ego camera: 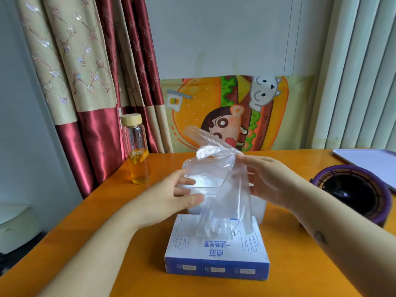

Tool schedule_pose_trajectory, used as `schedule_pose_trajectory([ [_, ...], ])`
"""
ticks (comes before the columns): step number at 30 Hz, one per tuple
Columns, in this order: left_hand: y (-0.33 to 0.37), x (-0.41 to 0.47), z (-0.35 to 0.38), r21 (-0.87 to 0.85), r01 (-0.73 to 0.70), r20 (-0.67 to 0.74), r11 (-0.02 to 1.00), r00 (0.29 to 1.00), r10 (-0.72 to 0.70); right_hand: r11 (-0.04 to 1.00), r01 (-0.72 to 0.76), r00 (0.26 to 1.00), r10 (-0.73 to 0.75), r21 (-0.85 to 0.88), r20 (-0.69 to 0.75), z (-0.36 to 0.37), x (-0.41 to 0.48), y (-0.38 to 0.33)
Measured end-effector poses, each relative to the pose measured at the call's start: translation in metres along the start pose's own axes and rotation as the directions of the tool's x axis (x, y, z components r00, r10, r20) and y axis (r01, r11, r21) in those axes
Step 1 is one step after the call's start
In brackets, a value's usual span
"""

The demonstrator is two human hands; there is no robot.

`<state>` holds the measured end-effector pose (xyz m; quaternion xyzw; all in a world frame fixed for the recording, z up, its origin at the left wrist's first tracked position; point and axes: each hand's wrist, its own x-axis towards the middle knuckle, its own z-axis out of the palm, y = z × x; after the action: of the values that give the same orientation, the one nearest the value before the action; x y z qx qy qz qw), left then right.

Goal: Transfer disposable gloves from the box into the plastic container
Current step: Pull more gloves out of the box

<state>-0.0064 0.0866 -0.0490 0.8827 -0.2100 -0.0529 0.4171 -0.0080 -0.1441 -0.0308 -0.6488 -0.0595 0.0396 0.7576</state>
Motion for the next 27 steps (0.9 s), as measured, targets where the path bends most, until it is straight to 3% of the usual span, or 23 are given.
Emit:
schedule_pose_trajectory([
  [4, 0.032, 0.017, -0.002, -0.172, -0.112, -0.078, 0.979, 0.992, 0.1, 0.986, -0.15, 0.979, 0.137, 0.079, 0.152, 0.005, 0.006, 0.0],
  [7, 0.054, 0.04, 0.004, -0.199, -0.158, -0.143, 0.967, 0.981, 0.13, 0.983, -0.173, 0.95, 0.151, 0.06, 0.273, 0.006, 0.01, 0.0],
  [9, 0.057, 0.057, 0.006, -0.149, -0.126, -0.243, 0.981, 0.966, 0.087, 0.993, -0.121, 0.976, 0.116, 0.015, 0.185, 0.006, 0.013, 0.0],
  [11, 0.054, 0.072, 0.004, -0.123, -0.072, -0.355, 0.99, 0.934, 0.024, 0.988, 0.027, 0.999, -0.032, -0.153, -0.03, 0.001, 0.012, -0.001],
  [13, 0.051, 0.083, 0.0, -0.144, -0.02, -0.418, 0.989, 0.907, -0.043, 0.881, 0.271, 0.927, -0.348, -0.388, -0.142, -0.005, 0.002, -0.004],
  [14, 0.05, 0.087, -0.001, -0.151, -0.001, -0.434, 0.989, 0.899, -0.065, 0.787, 0.381, 0.881, -0.468, -0.485, -0.069, -0.007, -0.008, -0.007],
  [15, 0.05, 0.09, -0.003, -0.15, 0.013, -0.443, 0.989, 0.893, -0.079, 0.685, 0.453, 0.855, -0.515, -0.571, 0.061, -0.008, -0.018, -0.007],
  [17, 0.048, 0.096, -0.004, -0.144, 0.024, -0.452, 0.989, 0.888, -0.087, 0.466, 0.499, 0.839, -0.472, -0.731, 0.272, -0.009, -0.031, -0.002],
  [19, 0.047, 0.102, -0.004, -0.138, 0.051, -0.453, 0.989, 0.885, -0.108, 0.285, 0.474, 0.824, -0.477, -0.833, 0.306, -0.01, -0.028, 0.003],
  [20, 0.046, 0.105, -0.002, -0.14, 0.073, -0.444, 0.987, 0.887, -0.128, 0.248, 0.438, 0.823, -0.498, -0.864, 0.274, -0.009, -0.022, 0.003],
  [24, 0.039, 0.115, 0.002, -0.17, 0.149, -0.347, 0.974, 0.916, -0.2, 0.335, 0.326, 0.82, -0.565, -0.884, 0.088, -0.009, 0.015, -0.006],
  [27, 0.02, 0.122, 0.003, -0.175, 0.155, -0.264, 0.972, 0.944, -0.198, 0.373, 0.222, 0.866, -0.5, -0.901, 0.007, -0.02, 0.043, -0.011],
])
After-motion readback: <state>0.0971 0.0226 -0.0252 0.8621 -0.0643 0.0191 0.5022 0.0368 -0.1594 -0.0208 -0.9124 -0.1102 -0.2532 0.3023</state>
